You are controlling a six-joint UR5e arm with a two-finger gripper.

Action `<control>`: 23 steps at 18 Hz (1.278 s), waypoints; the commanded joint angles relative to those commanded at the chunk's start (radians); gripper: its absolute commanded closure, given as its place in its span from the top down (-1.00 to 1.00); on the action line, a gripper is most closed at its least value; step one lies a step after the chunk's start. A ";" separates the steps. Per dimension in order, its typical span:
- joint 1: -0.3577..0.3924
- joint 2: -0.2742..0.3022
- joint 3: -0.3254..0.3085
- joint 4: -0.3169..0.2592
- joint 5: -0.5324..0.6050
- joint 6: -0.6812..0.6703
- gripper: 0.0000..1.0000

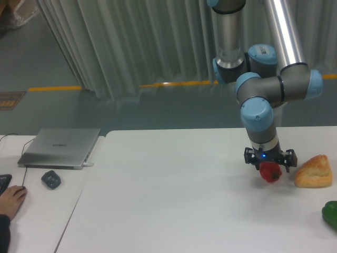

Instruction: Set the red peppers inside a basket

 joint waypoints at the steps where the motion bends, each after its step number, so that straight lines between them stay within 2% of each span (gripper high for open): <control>1: -0.002 0.000 0.000 0.000 0.005 0.002 0.54; 2: -0.002 -0.002 0.000 0.000 0.005 0.000 0.27; 5: -0.003 0.000 0.000 -0.002 0.000 0.000 -0.04; 12: -0.008 0.014 0.035 -0.015 -0.006 0.014 -0.12; 15: -0.011 0.018 0.090 -0.066 -0.006 0.040 -0.15; 16: -0.011 0.024 0.103 -0.077 -0.008 0.044 -0.27; 19: -0.011 0.034 0.100 -0.081 -0.005 0.049 -0.30; 22: 0.000 0.038 0.132 -0.089 -0.006 0.093 -0.32; 23: 0.011 0.040 0.155 -0.109 -0.003 0.121 -0.33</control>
